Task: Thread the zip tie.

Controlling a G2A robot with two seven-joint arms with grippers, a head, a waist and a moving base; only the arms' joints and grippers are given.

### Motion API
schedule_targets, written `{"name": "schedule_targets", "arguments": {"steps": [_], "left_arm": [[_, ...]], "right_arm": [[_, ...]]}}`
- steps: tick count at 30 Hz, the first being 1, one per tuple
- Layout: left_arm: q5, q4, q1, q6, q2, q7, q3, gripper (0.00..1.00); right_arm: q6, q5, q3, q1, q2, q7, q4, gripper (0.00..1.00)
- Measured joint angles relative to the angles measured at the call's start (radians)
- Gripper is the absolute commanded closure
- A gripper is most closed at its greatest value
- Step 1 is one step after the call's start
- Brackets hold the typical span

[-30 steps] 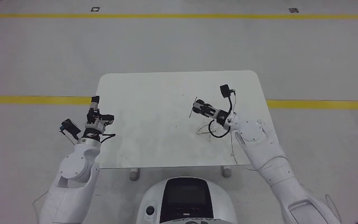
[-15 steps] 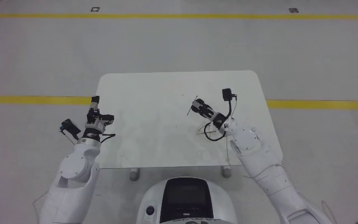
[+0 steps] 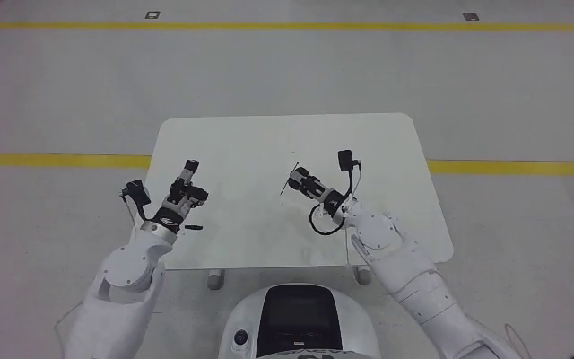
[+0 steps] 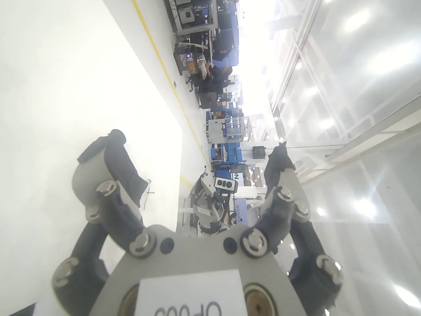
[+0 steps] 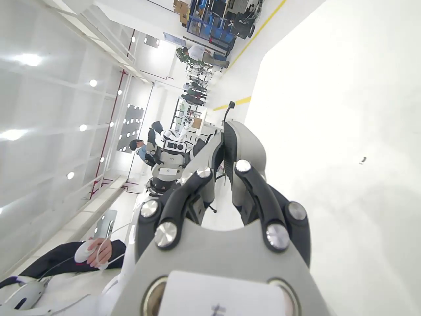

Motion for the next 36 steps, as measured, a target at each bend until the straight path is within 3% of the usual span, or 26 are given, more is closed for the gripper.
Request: {"name": "schedule_targets", "arguments": {"steps": [4, 8, 12, 19, 22, 30, 36], "left_arm": [[-0.012, 0.001, -0.005, -0.002, -0.001, -0.019, 0.01, 0.0], [-0.005, 0.015, -0.036, 0.01, 0.004, -0.127, 0.032, 0.0], [0.055, 0.041, -0.068, 0.058, 0.01, -0.212, 0.061, 0.0], [0.096, 0.042, -0.07, 0.061, 0.011, -0.206, 0.062, 0.0], [0.101, 0.058, -0.081, 0.027, 0.013, -0.265, 0.083, 0.0], [-0.055, 0.143, -0.126, -0.097, 0.012, -0.435, 0.117, 0.0], [-0.06, 0.147, -0.128, -0.104, 0.013, -0.446, 0.117, 0.0]], "right_arm": [[0.01, 0.003, -0.004, -0.009, -0.002, -0.011, -0.013, 1.0], [0.026, 0.017, -0.03, -0.008, -0.012, -0.03, -0.025, 1.0], [0.018, 0.055, -0.068, 0.015, -0.028, -0.042, 0.0, 1.0], [0.013, 0.048, -0.069, 0.019, -0.029, -0.044, 0.003, 1.0], [0.022, 0.075, -0.072, 0.006, -0.033, -0.066, -0.013, 1.0], [0.042, 0.16, -0.104, -0.007, -0.059, -0.168, -0.012, 1.0], [0.051, 0.121, -0.101, -0.005, -0.06, -0.208, -0.01, 1.0]]}}
